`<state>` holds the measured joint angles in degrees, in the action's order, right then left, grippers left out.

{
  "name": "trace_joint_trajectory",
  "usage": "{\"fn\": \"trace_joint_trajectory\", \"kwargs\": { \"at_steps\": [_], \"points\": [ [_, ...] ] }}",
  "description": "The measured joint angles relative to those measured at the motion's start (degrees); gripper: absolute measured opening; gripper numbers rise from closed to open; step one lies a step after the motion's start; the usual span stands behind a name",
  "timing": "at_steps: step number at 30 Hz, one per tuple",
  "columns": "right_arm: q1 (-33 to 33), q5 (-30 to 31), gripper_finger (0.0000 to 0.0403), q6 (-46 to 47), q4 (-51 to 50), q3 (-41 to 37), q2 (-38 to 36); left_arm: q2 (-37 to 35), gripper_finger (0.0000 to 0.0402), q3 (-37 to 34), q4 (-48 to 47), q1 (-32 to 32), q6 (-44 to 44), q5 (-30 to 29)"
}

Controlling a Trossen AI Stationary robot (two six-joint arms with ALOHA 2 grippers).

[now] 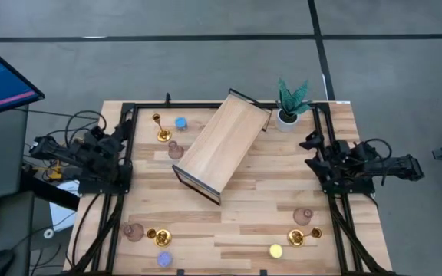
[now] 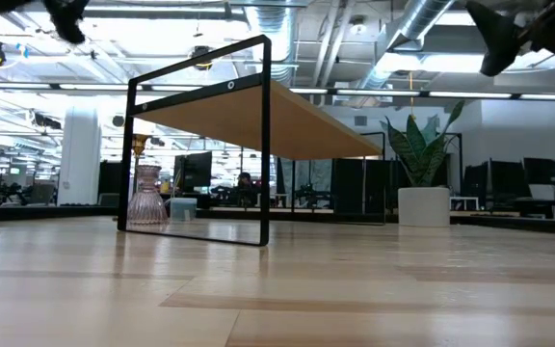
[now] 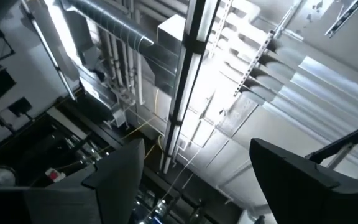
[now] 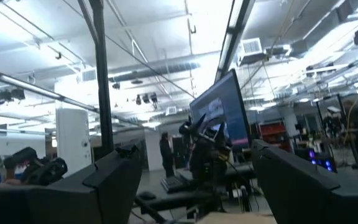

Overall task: Pick & Place candle stick holders
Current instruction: Put the blue candle on the shelf

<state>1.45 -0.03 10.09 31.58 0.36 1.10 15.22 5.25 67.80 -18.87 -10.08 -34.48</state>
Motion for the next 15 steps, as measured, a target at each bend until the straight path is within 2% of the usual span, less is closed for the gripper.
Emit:
{"fn": "trace_joint_trajectory", "kwargs": {
  "at_steps": [4,7,12,15],
  "points": [
    [-0.02,0.00,0.0286,0.00,1.04,0.00,0.00,7.01,0.0294,7.49,-1.77,0.00,5.02,-1.22],
    [-0.02,0.00,0.0286,-0.02,1.02,0.00,0.00,12.29,0.0294,14.29,-8.64,-0.03,6.75,-5.94],
    [-0.02,0.02,0.0286,-0.01,1.04,0.00,0.00,19.19,0.0294,27.47,-33.86,-0.02,6.53,-22.12],
    [0.01,0.01,0.0286,0.00,1.06,0.00,0.00,22.26,0.0294,35.13,-47.58,-0.02,6.43,-29.05]
  ]
}}
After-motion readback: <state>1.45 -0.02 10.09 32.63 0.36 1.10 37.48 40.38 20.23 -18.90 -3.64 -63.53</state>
